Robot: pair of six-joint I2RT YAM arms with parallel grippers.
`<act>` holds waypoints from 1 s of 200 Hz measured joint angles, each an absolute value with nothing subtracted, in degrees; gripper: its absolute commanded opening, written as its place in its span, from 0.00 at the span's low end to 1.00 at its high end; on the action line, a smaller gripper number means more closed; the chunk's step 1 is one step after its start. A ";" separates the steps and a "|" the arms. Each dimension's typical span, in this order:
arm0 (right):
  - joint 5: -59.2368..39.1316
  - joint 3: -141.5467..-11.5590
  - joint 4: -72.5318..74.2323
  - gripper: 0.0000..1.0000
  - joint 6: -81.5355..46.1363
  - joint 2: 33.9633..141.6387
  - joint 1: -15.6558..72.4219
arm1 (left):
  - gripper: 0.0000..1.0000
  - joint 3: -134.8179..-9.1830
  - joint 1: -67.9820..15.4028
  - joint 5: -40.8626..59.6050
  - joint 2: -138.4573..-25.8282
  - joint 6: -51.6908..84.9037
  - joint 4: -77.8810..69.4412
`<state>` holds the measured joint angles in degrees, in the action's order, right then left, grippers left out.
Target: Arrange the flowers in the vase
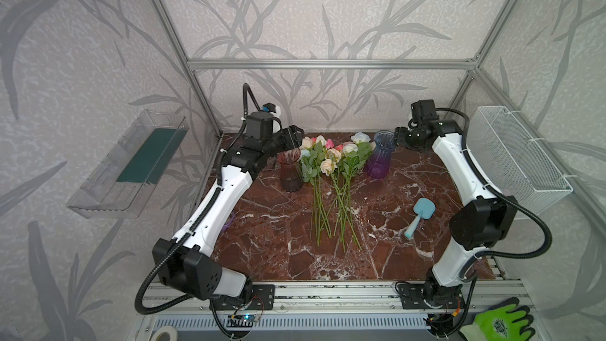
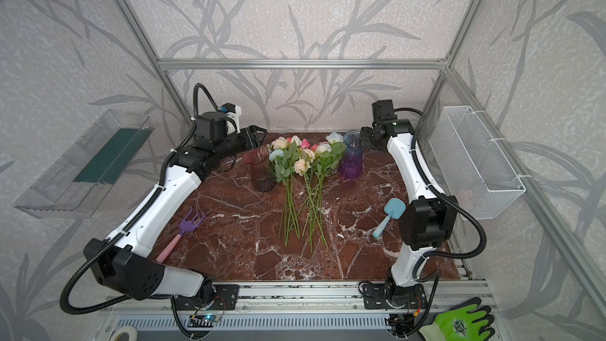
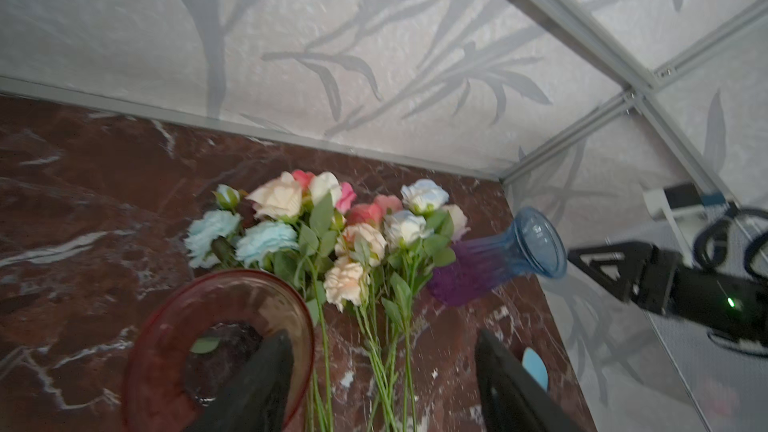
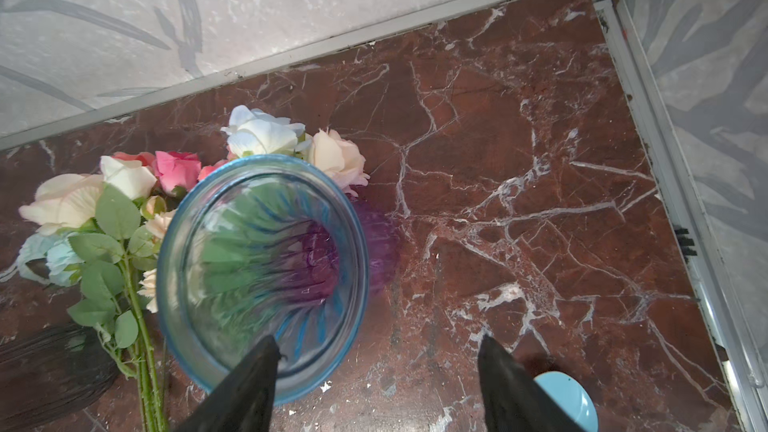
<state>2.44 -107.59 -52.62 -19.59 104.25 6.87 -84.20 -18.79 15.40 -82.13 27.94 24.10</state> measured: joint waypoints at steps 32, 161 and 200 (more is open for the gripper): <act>1.80 -109.89 -54.11 0.60 -19.62 107.18 6.79 | 0.70 -81.14 -23.38 19.57 -81.71 26.41 23.86; -3.14 -112.77 -55.88 0.21 -21.78 111.79 6.76 | 0.71 -76.38 -24.53 23.51 -80.97 23.29 22.85; -7.46 -113.32 -55.79 0.08 -23.81 111.77 6.24 | 0.71 -76.34 -24.53 23.46 -80.97 22.94 22.83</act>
<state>-7.46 -113.32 -55.79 -23.81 111.77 6.24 -76.34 -24.53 23.46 -80.97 22.94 22.83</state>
